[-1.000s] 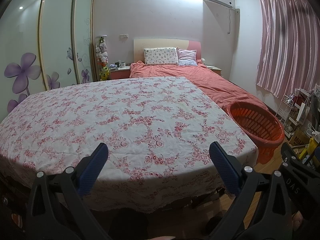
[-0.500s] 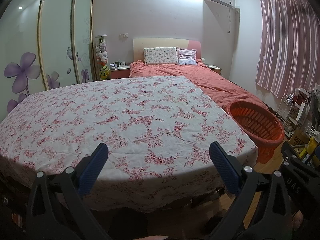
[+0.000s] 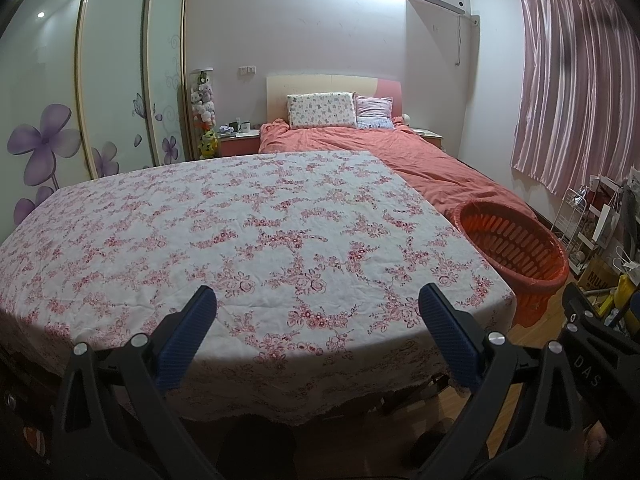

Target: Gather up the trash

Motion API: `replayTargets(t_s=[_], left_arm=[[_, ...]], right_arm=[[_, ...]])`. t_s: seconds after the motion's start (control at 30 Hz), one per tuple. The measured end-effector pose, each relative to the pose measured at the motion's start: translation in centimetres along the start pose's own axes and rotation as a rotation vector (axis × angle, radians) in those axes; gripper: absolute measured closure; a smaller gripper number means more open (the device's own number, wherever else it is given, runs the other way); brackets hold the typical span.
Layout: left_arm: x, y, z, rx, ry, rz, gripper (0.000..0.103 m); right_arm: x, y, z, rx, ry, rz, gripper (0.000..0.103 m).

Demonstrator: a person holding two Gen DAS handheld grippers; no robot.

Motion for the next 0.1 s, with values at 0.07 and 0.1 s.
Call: replayTargets(t_s=[0.07, 0.1], left_arm=[[0.1, -0.09, 0.0, 0.0, -0.001, -0.003, 0.004], [0.1, -0.15, -0.04, 0.0, -0.002, -0.003, 0.004]], right_arm=[[-0.01, 0.02, -0.01, 0.0, 0.001, -0.001, 0.002], [-0.01, 0.02, -0.01, 0.0, 0.0, -0.001, 0.002]])
Point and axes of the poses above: each gripper's, at about its wrist camera, not at the fingertips, and x roughly the way its jaws point, z to its right, y to its top, the point moved 7 cm from there along x, roughly the way its jaws point, and after that the axes turned 8 degrees about -x, right-handed, at the moved point
